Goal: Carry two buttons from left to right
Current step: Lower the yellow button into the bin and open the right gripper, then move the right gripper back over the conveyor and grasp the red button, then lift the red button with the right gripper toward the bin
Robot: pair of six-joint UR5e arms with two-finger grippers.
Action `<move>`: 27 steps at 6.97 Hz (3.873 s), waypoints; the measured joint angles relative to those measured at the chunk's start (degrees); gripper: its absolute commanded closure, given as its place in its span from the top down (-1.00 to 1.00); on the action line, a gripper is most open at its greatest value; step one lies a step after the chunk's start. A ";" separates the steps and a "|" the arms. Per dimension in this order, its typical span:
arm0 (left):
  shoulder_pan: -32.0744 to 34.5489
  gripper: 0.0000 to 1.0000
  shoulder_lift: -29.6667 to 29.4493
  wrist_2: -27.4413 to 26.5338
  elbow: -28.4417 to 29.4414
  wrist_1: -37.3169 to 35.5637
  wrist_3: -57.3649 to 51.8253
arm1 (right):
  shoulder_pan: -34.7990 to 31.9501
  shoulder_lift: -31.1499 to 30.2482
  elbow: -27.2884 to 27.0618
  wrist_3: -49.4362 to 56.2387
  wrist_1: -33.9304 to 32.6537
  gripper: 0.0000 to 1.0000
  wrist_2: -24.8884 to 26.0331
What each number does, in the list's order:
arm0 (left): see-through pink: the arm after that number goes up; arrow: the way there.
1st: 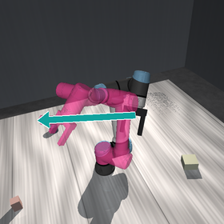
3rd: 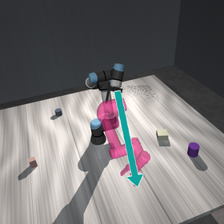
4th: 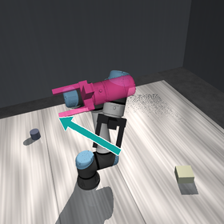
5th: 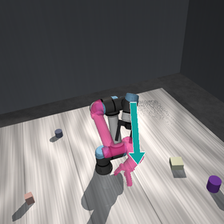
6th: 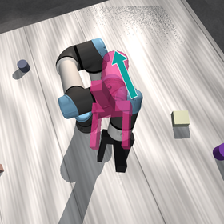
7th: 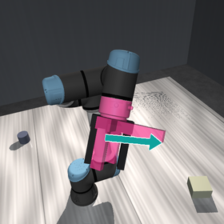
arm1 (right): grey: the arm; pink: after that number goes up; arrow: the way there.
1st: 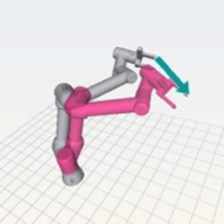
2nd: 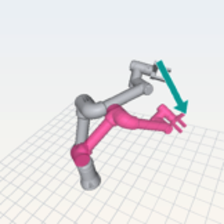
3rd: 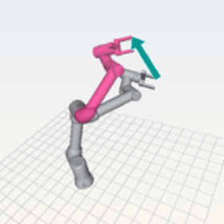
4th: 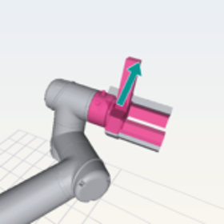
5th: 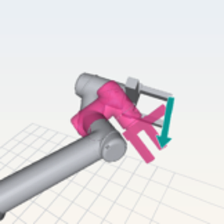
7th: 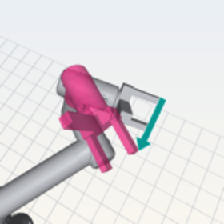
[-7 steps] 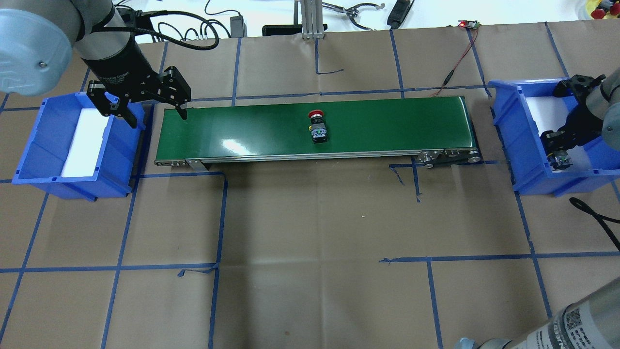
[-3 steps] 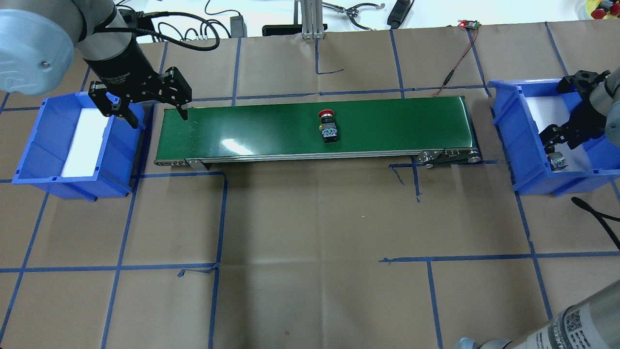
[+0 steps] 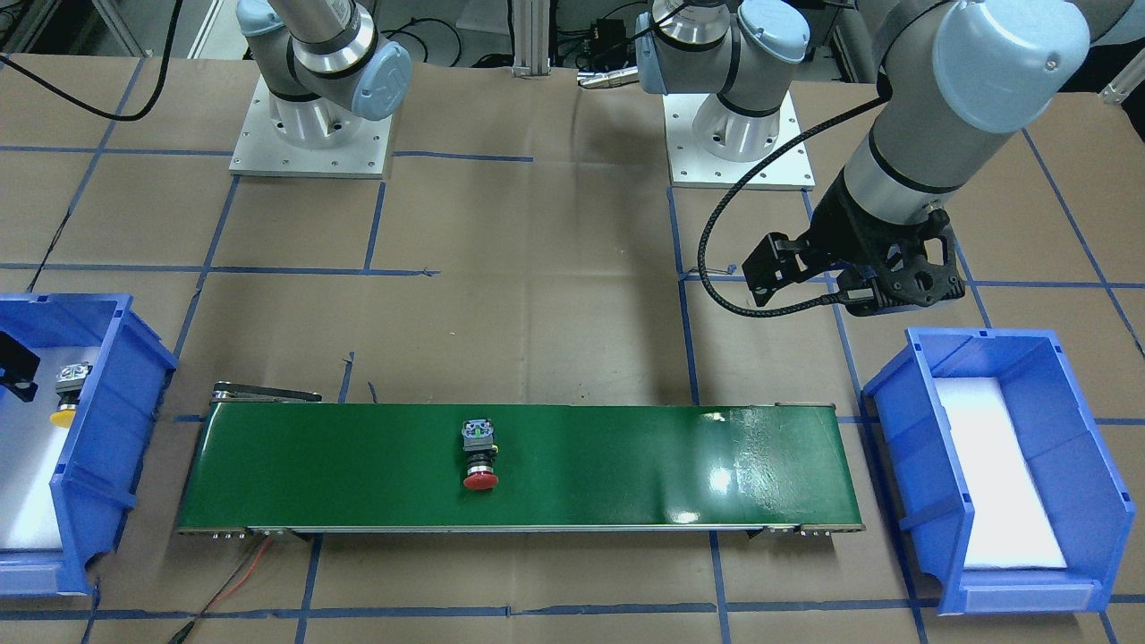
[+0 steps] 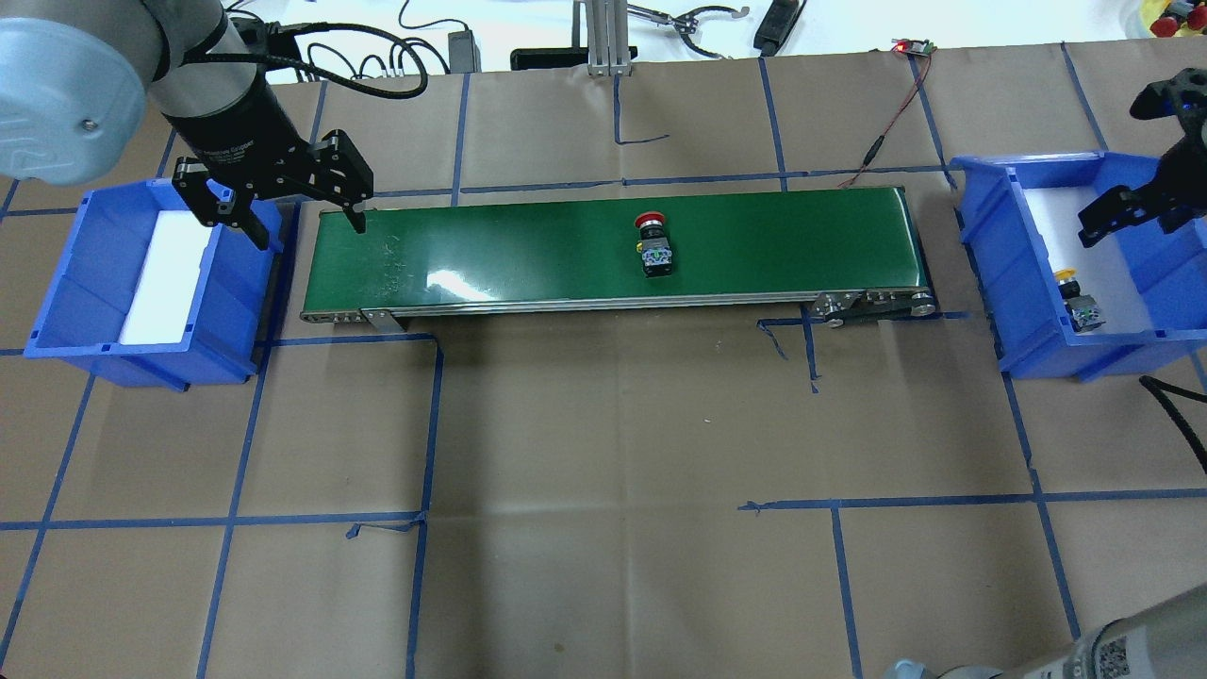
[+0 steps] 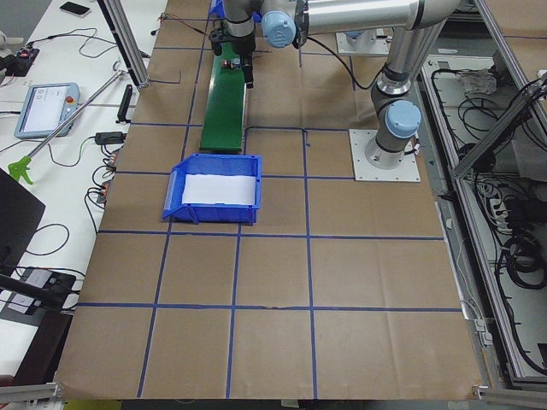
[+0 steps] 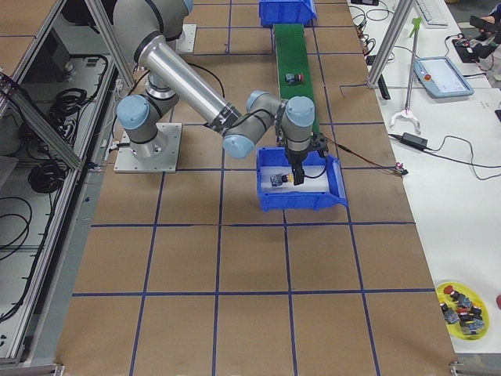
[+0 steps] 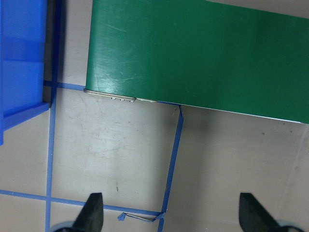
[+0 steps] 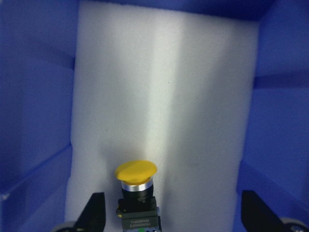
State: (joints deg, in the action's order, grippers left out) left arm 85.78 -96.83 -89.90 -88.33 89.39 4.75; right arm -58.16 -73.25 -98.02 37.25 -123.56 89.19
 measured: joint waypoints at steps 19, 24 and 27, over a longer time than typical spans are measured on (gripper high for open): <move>-0.09 1.00 0.09 0.08 0.00 0.00 0.00 | -33.64 7.11 7.75 -36.37 8.91 0.99 -0.95; -0.09 1.00 0.08 0.08 0.00 0.00 0.00 | -33.53 11.47 7.67 -36.10 7.75 -0.09 -0.93; -0.09 1.00 0.13 0.08 0.00 0.00 0.00 | -33.40 11.13 7.46 -34.73 8.65 -0.90 -0.50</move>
State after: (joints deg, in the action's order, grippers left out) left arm 85.69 -96.69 -89.83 -88.33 89.38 4.75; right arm -91.56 -62.12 -90.56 2.52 -114.92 88.69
